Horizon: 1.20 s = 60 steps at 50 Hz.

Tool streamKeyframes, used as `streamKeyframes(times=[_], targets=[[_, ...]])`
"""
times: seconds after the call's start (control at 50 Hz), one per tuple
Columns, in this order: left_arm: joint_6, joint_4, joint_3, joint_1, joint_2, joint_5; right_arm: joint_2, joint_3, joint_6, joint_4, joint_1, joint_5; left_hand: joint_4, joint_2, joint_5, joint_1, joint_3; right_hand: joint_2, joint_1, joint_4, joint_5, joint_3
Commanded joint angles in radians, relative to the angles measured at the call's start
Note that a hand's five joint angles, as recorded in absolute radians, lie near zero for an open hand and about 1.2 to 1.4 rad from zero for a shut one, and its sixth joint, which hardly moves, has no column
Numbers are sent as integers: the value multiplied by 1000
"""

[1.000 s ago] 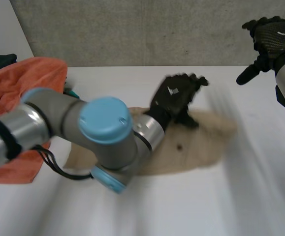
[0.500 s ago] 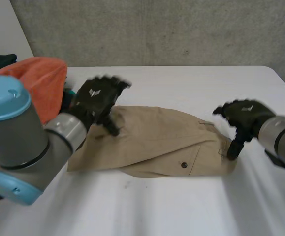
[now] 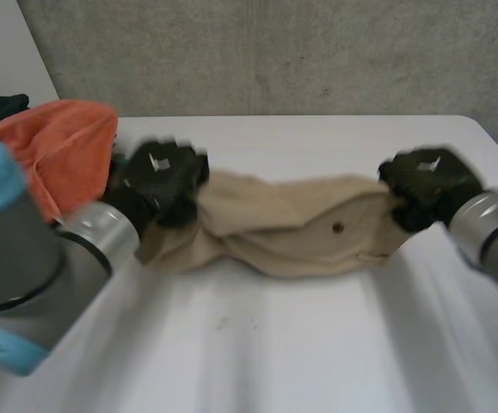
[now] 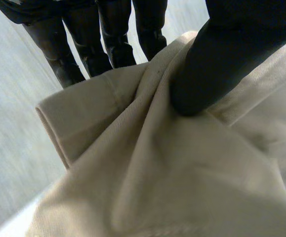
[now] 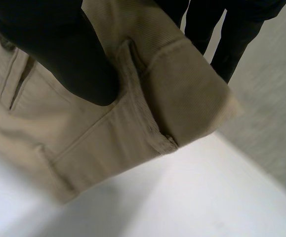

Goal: Fold the laundry.

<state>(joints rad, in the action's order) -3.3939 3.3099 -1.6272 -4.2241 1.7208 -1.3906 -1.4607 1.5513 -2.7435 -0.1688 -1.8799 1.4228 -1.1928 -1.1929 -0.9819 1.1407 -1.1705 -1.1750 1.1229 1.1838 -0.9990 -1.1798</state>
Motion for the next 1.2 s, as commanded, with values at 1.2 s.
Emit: streamKeyframes(times=[1.2], targets=[[12, -96, -142, 36, 233, -62, 191, 170, 137, 140, 36, -87, 724, 724, 688, -672, 702, 161, -108, -169, 159, 165]])
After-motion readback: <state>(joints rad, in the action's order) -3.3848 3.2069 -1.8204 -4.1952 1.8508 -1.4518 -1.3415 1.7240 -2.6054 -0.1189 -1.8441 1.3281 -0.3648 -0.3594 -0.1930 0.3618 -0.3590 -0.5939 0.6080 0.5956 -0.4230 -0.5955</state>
